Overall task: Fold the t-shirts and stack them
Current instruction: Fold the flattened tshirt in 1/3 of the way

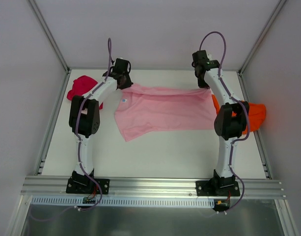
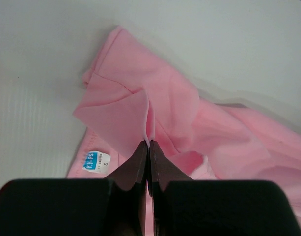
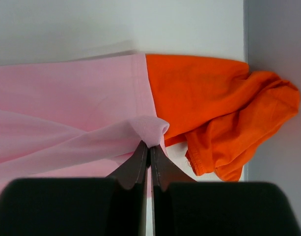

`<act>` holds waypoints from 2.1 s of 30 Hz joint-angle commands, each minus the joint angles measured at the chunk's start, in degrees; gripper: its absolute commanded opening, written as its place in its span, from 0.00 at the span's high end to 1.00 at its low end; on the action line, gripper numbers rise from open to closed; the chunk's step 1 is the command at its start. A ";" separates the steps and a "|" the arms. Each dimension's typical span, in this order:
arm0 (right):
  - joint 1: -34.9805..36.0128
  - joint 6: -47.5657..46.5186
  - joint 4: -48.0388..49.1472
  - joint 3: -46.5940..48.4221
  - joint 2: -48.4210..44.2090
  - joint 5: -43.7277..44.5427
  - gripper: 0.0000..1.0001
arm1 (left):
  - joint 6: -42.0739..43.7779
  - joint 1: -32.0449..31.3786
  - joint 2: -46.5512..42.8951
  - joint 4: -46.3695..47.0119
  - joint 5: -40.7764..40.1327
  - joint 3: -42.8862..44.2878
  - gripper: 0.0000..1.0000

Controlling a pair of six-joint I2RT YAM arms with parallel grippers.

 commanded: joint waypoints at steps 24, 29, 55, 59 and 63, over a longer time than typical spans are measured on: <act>-5.19 7.28 -8.32 4.34 8.53 4.91 0.99 | -2.98 -3.68 -5.72 -3.77 -1.02 -10.37 1.00; -5.19 7.19 -4.80 1.88 7.12 5.17 0.99 | -3.25 -3.68 -8.19 -3.85 -4.00 -13.19 1.00; -3.08 1.30 5.94 -6.59 0.16 -2.92 0.26 | -0.43 -5.00 -13.73 9.52 -0.05 -20.84 0.40; -2.38 2.27 6.63 -5.07 1.58 -1.95 0.24 | -0.52 -5.35 -14.52 3.72 -1.98 -21.02 0.54; -2.20 3.76 7.34 -5.78 1.14 -7.81 0.22 | -0.26 -5.35 -13.56 2.91 -3.13 -19.09 0.42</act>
